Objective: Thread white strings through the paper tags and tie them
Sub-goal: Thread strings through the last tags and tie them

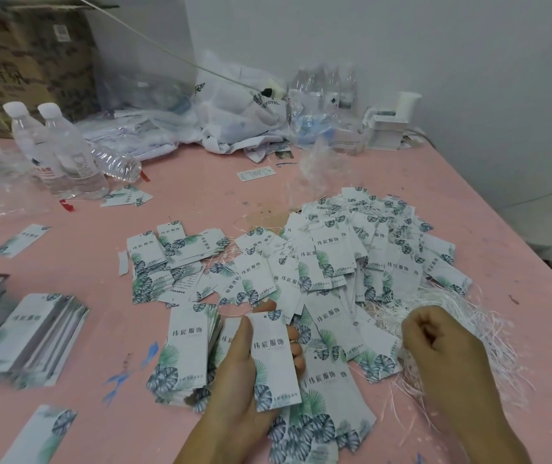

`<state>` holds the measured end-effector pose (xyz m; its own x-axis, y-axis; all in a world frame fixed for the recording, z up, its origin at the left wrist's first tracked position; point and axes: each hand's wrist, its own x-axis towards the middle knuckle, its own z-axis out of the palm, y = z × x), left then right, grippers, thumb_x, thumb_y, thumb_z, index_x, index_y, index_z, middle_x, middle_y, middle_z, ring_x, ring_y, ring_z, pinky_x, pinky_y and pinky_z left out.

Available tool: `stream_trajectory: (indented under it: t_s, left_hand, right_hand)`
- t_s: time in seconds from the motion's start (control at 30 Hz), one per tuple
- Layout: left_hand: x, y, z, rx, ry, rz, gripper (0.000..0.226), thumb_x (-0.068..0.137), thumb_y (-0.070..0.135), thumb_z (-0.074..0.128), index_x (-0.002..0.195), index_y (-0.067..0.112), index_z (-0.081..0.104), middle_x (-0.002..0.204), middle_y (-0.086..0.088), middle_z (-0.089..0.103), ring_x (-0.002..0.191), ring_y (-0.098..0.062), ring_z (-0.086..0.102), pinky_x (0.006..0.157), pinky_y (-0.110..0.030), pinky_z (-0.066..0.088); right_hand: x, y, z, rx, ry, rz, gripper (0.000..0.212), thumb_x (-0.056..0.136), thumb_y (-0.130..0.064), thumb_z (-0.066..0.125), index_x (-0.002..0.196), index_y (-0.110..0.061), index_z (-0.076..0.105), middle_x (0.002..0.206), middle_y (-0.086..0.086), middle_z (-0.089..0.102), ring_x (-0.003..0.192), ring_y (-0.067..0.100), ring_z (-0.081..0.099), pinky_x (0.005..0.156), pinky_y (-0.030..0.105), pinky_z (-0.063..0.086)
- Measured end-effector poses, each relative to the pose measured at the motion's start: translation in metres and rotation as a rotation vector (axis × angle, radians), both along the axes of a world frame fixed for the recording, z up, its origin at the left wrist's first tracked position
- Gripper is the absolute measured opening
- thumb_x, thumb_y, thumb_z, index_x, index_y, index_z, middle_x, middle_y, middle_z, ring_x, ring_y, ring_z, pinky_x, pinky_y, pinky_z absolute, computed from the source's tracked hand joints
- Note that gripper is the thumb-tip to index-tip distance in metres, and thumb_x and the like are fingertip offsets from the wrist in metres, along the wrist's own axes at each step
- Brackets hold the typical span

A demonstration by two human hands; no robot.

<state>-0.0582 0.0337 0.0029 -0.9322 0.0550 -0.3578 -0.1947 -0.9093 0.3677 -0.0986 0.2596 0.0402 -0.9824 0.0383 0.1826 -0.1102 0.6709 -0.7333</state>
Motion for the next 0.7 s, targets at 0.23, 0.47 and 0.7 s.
stream_trajectory:
  t_s: [0.23, 0.47, 0.7]
  left_hand:
    - [0.004, -0.001, 0.002, 0.047, -0.003, -0.003, 0.025, 0.083, 0.035, 0.063, 0.093, 0.016, 0.076, 0.089, -0.021, 0.062, 0.068, -0.029, 0.057, 0.059, -0.037, 0.052]
    - [0.01, 0.0, 0.004, -0.113, 0.098, -0.038, 0.034, 0.063, -0.004, 0.065, 0.09, 0.016, 0.064, 0.083, -0.022, 0.061, 0.058, -0.028, 0.055, 0.053, -0.034, 0.05]
    - [0.012, -0.001, 0.013, -0.482, 0.165, -0.1, 0.019, 0.074, 0.021, 0.071, 0.092, 0.018, 0.07, 0.065, -0.017, 0.058, 0.053, -0.027, 0.057, 0.05, -0.031, 0.051]
  right_hand:
    - [0.01, -0.047, 0.025, -0.349, 0.224, 0.162, 0.018, 0.096, -0.02, 0.055, 0.081, -0.029, 0.056, 0.094, -0.015, 0.065, 0.087, -0.006, 0.061, 0.071, 0.001, 0.044]
    - [0.034, -0.094, -0.001, -0.722, -0.272, 0.408, 0.03, 0.097, -0.006, 0.052, 0.073, -0.022, 0.059, 0.063, 0.002, 0.063, 0.052, 0.002, 0.055, 0.047, 0.012, 0.041]
    - [0.032, -0.093, -0.01, -0.61, -0.266, 0.414, 0.024, 0.096, -0.011, 0.056, 0.077, -0.024, 0.063, 0.063, 0.006, 0.064, 0.052, 0.008, 0.055, 0.05, 0.015, 0.042]
